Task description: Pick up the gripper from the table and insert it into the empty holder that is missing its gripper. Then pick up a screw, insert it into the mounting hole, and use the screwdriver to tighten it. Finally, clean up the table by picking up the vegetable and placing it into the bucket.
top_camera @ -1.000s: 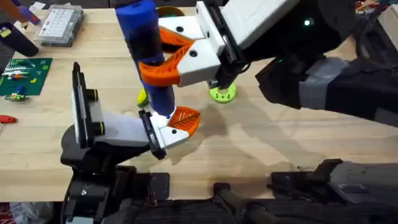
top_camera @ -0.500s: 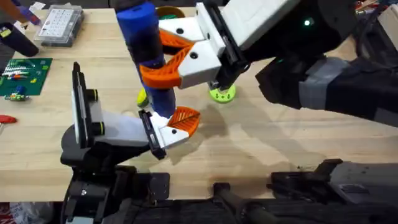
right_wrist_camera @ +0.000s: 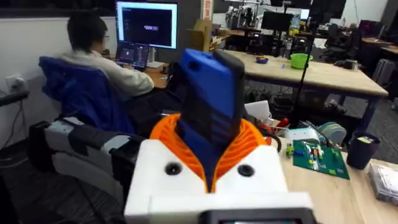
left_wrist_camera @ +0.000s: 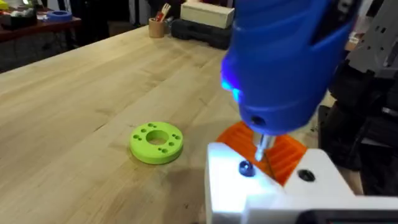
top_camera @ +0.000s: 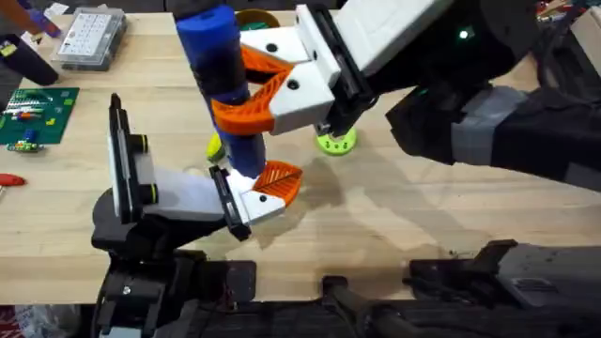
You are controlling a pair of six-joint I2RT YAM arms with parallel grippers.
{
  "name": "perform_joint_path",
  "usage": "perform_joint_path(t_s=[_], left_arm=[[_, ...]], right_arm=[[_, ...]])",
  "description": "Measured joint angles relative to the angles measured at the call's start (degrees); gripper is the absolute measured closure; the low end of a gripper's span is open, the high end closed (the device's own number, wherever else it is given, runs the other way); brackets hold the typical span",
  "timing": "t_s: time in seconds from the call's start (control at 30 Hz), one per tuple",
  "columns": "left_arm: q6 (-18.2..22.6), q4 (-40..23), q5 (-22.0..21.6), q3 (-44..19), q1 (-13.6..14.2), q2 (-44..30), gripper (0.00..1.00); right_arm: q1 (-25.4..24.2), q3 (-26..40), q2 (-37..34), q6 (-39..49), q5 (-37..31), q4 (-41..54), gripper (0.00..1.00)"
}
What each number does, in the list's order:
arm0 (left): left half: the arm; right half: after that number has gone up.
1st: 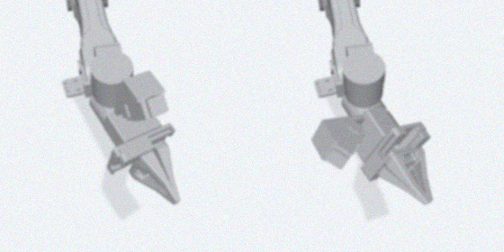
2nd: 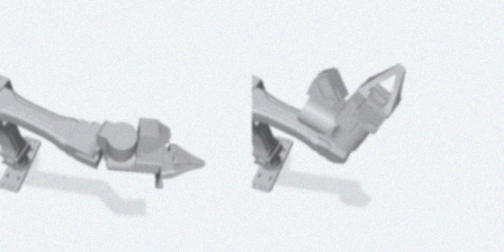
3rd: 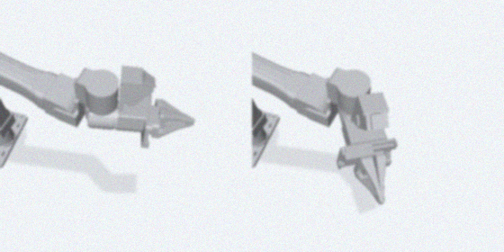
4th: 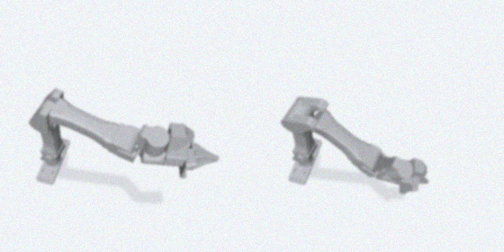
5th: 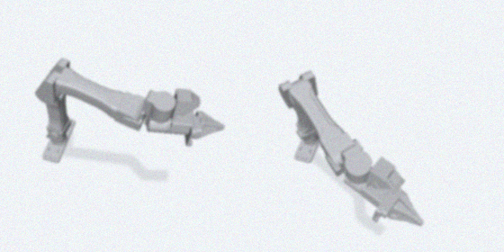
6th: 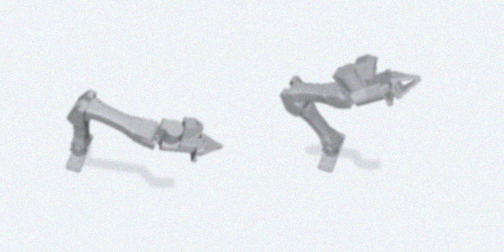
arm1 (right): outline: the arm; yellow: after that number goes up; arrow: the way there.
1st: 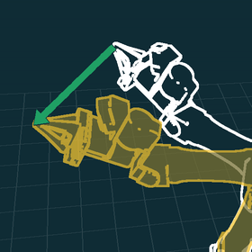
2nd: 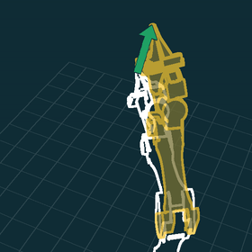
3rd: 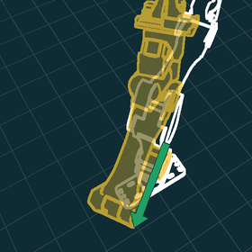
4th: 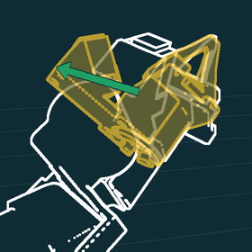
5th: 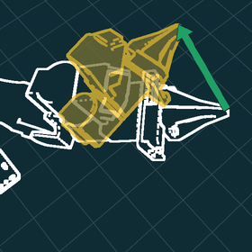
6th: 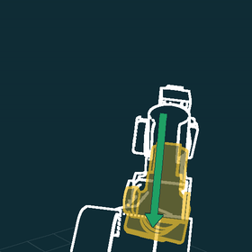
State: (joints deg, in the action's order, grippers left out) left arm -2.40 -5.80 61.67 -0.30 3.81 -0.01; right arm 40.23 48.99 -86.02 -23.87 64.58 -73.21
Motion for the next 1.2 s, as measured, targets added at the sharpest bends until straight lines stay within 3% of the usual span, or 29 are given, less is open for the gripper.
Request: perform_joint_path(t_s=[1.2], left_arm=[[-0.19,-0.02,0.04,0.0,0.0,0.0,0.996]], right_arm=[[0.07,-0.02,-1.81,0.74,0.25,-0.64,0.978]])
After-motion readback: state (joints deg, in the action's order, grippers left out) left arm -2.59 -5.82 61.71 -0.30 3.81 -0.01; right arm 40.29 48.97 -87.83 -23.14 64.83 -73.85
